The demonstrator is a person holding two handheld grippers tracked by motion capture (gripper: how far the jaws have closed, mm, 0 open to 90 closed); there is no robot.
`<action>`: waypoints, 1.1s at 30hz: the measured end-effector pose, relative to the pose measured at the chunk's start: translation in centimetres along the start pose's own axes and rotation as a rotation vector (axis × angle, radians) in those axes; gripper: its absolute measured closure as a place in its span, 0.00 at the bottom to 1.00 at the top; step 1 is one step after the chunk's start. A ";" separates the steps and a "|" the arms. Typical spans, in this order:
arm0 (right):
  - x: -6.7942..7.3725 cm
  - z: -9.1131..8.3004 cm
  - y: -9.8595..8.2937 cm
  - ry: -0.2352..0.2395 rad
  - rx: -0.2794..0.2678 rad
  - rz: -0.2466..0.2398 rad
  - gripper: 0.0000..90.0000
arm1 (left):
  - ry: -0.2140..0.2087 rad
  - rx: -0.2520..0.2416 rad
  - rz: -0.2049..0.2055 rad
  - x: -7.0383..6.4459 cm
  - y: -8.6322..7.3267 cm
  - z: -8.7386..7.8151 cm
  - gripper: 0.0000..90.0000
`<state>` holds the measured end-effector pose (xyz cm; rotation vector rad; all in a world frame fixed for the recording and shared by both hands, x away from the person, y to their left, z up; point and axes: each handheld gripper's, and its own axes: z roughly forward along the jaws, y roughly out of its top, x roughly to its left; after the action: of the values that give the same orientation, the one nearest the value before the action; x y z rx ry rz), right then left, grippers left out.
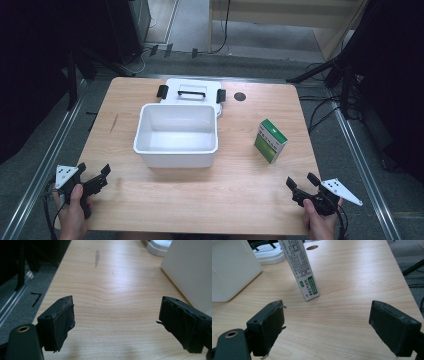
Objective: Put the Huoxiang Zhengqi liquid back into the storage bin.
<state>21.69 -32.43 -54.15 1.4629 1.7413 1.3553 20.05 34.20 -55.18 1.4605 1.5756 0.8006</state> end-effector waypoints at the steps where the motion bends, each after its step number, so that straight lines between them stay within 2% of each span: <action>1: 0.1 -0.1 -0.1 0.000 0.005 -0.005 0.15 | 0.006 0.003 -0.006 0.0 0.0 0.0 0.16; 7: 0.3 0.1 -0.1 -0.001 0.024 -0.020 0.16 | 0.011 0.000 -0.027 0.2 0.0 0.0 0.16; 11: 0.6 0.2 -0.1 -0.013 0.035 -0.043 0.16 | 0.007 -0.030 -0.027 0.2 -0.1 -0.3 0.14; 16: 0.6 -0.1 0.1 -0.028 0.036 -0.032 0.18 | 0.033 -0.055 -0.027 0.2 -0.2 -0.5 0.15; 19: 0.8 -0.3 0.4 -0.040 0.067 -0.053 0.19 | 0.033 -0.062 -0.038 0.3 -0.3 -0.5 0.15; 20: 0.8 -0.4 0.9 -0.063 0.095 -0.066 0.21 | 0.041 -0.059 -0.040 0.3 -0.3 -0.5 0.15; 23: 0.7 -0.7 1.5 -0.049 0.107 -0.071 0.22 | 0.068 -0.061 -0.031 0.1 -0.2 -0.5 0.15; 27: 0.5 -0.9 2.3 -0.062 0.158 -0.096 0.24 | 0.061 -0.071 -0.023 0.0 -0.3 -0.5 0.16; 30: 0.6 -0.9 2.9 -0.072 0.230 -0.159 0.28 | 0.048 -0.070 -0.020 0.1 -0.3 -0.6 0.16; 31: 0.6 -0.9 2.9 -0.072 0.230 -0.159 0.28 | 0.043 -0.072 -0.022 0.1 -0.3 -0.6 0.16; 32: 0.7 -0.9 3.3 -0.060 0.256 -0.171 0.28 | 0.040 -0.073 -0.017 0.1 -0.3 -0.6 0.16; 33: 1.0 -0.8 4.1 -0.039 0.309 -0.193 0.26 | 0.032 -0.072 -0.016 0.1 -0.3 -0.6 0.16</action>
<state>22.49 -32.10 -49.98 1.4199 2.0759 0.9859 19.34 34.27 -55.18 1.3881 1.5650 0.8662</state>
